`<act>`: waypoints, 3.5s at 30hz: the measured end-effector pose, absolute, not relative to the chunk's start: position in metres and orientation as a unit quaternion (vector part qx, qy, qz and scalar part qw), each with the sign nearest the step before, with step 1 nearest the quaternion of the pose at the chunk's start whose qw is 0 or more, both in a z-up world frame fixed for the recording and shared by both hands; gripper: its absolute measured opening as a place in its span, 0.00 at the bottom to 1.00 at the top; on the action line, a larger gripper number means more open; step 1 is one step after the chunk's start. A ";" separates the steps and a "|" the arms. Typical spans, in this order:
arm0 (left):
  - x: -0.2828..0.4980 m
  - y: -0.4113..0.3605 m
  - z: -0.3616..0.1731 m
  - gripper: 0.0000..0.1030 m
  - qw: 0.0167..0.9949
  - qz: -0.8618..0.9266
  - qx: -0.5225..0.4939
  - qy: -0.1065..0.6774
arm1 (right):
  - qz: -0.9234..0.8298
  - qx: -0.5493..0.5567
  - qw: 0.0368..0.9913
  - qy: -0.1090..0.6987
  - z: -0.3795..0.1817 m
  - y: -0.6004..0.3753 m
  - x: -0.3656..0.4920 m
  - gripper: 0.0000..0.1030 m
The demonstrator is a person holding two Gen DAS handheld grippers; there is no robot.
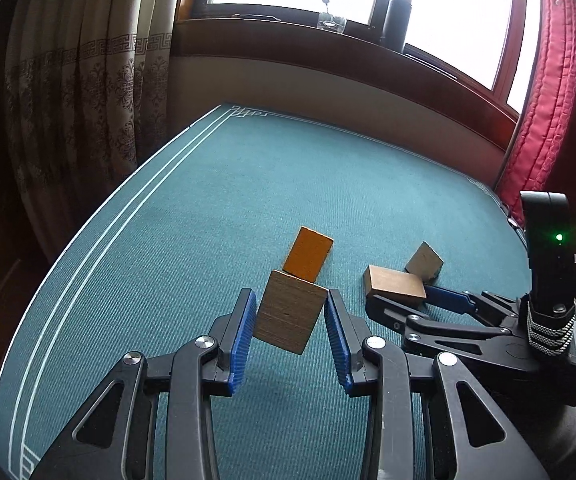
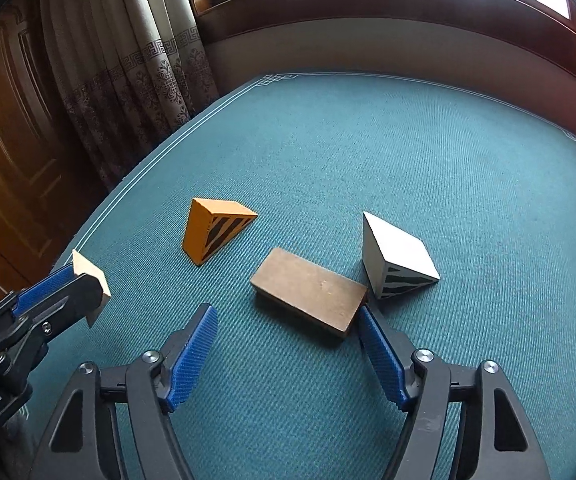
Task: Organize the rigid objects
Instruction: 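Grasp the brown wooden bar with the right tool while the left tool holds the slab, then carry the brown wooden bar into the clear basin and open the right tool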
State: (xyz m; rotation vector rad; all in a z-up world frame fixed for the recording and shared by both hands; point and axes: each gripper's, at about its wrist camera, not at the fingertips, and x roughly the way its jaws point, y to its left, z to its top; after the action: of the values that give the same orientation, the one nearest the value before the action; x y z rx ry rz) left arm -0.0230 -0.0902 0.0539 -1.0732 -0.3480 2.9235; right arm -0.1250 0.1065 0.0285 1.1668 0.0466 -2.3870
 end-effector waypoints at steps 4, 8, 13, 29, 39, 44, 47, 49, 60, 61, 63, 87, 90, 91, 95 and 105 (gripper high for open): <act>-0.022 -0.093 0.055 0.35 0.003 0.933 -0.340 -0.118 | -0.878 0.418 0.229 0.035 0.029 0.096 -0.130 0.74; -0.021 -0.091 0.054 0.35 0.007 0.933 -0.341 -0.117 | -0.884 0.412 0.213 0.066 0.029 0.084 -0.133 0.72; -0.021 -0.084 0.052 0.35 0.012 0.932 -0.345 -0.111 | -0.888 0.407 0.197 0.083 0.031 0.087 -0.129 0.61; -0.020 -0.061 0.049 0.35 0.026 0.932 -0.352 -0.088 | -0.882 0.412 0.220 0.056 0.035 0.129 -0.079 0.61; -0.017 -0.034 0.048 0.35 0.044 0.930 -0.359 -0.066 | -0.886 0.412 0.214 0.018 0.040 0.156 -0.058 0.61; -0.015 -0.022 0.047 0.35 0.052 0.929 -0.362 -0.057 | -0.893 0.398 0.208 0.016 0.047 0.172 -0.046 0.61; -0.014 -0.016 0.048 0.35 0.057 0.929 -0.362 -0.053 | -0.898 0.391 0.202 0.020 0.049 0.183 -0.040 0.61; -0.013 -0.012 0.049 0.35 0.060 0.929 -0.362 -0.050 | -0.901 0.386 0.195 0.019 0.051 0.192 -0.036 0.61; -0.010 0.013 0.050 0.35 0.082 0.927 -0.365 -0.033 | -0.921 0.356 0.156 -0.008 0.068 0.243 -0.024 0.61; -0.010 0.015 0.051 0.35 0.084 0.927 -0.365 -0.033 | -0.924 0.352 0.151 -0.010 0.071 0.248 -0.023 0.61; -0.009 0.019 0.052 0.35 0.088 0.926 -0.366 -0.031 | -0.928 0.343 0.144 -0.013 0.075 0.256 -0.020 0.61; -0.003 0.054 0.056 0.35 0.115 0.922 -0.370 -0.021 | -0.951 0.303 0.025 -0.061 0.086 0.355 -0.016 0.61; -0.003 0.056 0.056 0.35 0.116 0.921 -0.371 -0.020 | -0.951 0.301 0.013 -0.065 0.086 0.364 -0.015 0.61; -0.003 0.057 0.056 0.35 0.117 0.921 -0.371 -0.020 | -0.952 0.300 0.009 -0.066 0.086 0.367 -0.015 0.61; -0.002 0.059 0.056 0.35 0.120 0.921 -0.371 -0.018 | -0.951 0.300 -0.001 -0.069 0.084 0.375 -0.016 0.61; 0.001 0.071 0.056 0.35 0.131 0.918 -0.373 -0.011 | -0.949 0.299 -0.028 -0.097 0.079 0.398 -0.014 0.82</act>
State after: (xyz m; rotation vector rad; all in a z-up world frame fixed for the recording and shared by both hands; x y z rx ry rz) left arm 0.0011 0.0714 0.0564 -1.0842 -0.0313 2.6656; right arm -0.0138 0.3975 0.0793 0.9575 -0.3103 -3.0355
